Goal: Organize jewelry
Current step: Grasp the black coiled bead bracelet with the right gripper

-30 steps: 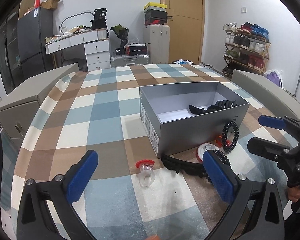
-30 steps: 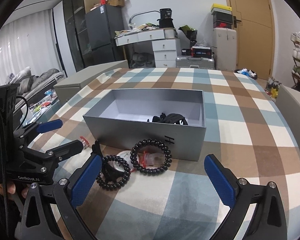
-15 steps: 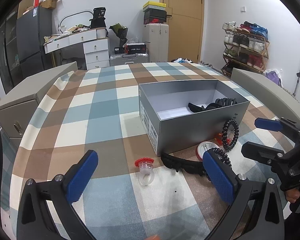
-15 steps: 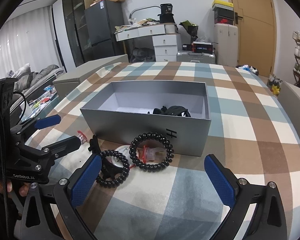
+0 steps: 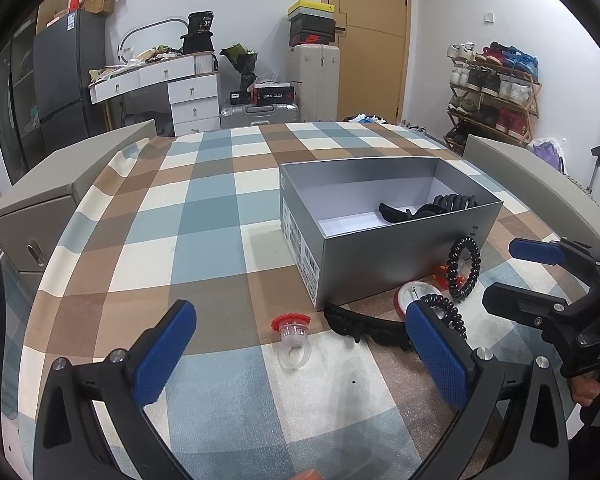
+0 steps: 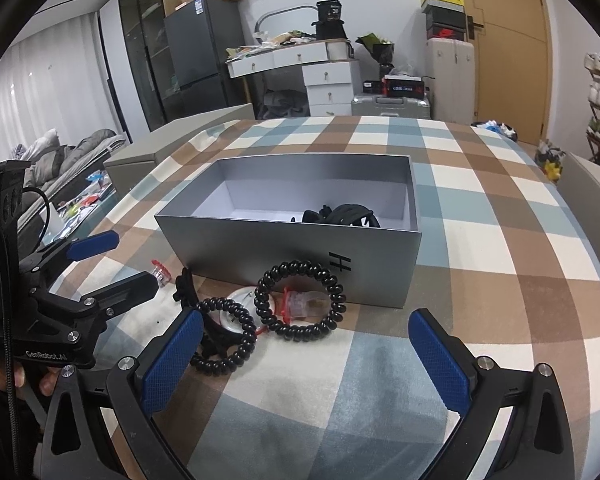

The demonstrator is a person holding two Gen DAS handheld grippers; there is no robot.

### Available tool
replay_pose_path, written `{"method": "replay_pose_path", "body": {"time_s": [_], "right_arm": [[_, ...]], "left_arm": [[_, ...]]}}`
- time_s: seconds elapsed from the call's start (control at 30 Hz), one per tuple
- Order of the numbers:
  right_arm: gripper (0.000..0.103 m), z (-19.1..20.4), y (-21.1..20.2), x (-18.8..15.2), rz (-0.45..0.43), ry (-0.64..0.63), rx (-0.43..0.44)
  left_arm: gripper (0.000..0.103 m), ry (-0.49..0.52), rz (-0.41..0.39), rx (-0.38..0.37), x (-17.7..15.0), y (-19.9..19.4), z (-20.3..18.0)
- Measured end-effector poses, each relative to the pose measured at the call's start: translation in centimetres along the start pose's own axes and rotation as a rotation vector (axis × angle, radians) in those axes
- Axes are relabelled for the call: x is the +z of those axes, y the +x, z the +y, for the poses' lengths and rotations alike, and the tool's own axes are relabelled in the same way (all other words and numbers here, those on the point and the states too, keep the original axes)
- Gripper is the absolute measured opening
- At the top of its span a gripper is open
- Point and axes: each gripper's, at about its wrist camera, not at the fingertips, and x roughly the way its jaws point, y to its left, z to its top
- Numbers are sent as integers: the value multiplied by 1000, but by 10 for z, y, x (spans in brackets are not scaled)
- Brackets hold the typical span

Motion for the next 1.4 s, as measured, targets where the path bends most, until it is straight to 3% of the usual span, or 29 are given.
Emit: {"method": "replay_pose_path", "body": {"time_s": [0.13, 0.2, 0.3, 0.33, 0.43, 0.8, 0.97, 1.0, 1.2, 1.4], "right_arm": [[103, -2, -1, 0, -5, 3, 15], [97, -2, -2, 0, -3, 6, 25], [78, -4, 1, -1, 19, 6, 31], [67, -5, 2, -1, 32, 9, 37], [53, -7, 6, -2, 52, 22, 55], [36, -22, 19, 5, 91, 116, 59], [19, -24, 17, 4, 92, 128, 63], [11, -24, 17, 4, 93, 125, 61], [9, -15, 6, 1, 46, 83, 67], [9, -17, -18, 3, -83, 87, 76]], "left_arm": [[102, -4, 1, 2, 0, 0, 0], [102, -4, 3, 1, 0, 0, 0], [102, -7, 3, 0, 0, 0, 1], [102, -7, 3, -1, 1, 0, 2], [102, -5, 0, 1, 1, 0, 2], [102, 9, 2, 6, 0, 1, -1], [102, 7, 4, 8, 0, 1, -2], [102, 6, 3, 9, 0, 1, -1], [102, 1, 7, 10, 0, 1, 0], [102, -14, 37, 48, 0, 4, 5]]}}
